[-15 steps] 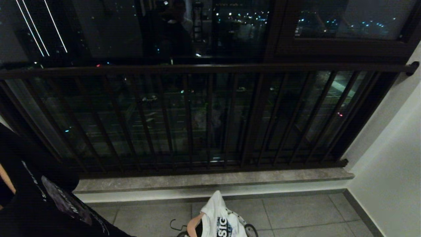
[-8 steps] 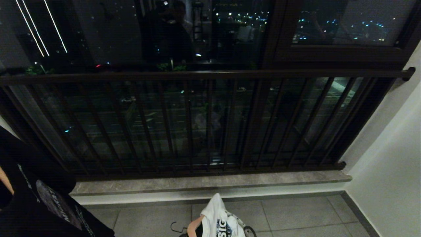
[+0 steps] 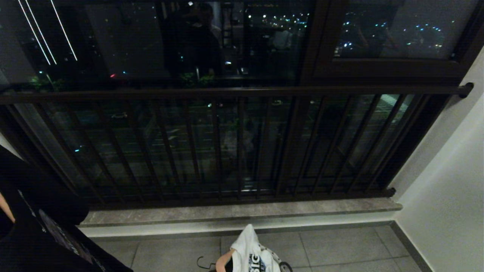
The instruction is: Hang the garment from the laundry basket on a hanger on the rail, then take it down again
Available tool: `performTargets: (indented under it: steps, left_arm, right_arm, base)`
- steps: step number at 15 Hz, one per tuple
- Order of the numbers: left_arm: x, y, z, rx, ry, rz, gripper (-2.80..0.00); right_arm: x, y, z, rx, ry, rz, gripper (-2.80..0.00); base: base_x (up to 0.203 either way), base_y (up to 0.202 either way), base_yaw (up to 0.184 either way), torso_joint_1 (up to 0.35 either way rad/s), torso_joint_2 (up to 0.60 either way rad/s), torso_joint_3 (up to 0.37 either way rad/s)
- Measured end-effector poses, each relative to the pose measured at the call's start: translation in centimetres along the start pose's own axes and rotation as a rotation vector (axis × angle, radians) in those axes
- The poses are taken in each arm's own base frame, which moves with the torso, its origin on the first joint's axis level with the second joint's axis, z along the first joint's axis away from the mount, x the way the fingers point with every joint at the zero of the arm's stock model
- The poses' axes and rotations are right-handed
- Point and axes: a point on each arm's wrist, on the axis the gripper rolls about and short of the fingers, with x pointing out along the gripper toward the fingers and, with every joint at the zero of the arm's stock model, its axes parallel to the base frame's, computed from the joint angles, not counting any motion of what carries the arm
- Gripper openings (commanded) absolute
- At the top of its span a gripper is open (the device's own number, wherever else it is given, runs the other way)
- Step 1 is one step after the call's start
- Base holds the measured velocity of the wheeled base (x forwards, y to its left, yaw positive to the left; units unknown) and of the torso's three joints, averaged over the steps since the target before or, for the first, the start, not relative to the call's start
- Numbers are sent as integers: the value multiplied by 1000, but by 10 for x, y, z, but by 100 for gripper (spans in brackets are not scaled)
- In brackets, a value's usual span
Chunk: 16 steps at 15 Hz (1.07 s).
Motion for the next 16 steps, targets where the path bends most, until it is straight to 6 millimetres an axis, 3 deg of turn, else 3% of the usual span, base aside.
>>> performTargets:
  steps: [16]
  left_arm:
    - [5,2,-6,5,38,-21,-280]
  right_arm:
    - [0,0,0,1,0,0,-280]
  base:
    - [0,0,0,1,-4,-1]
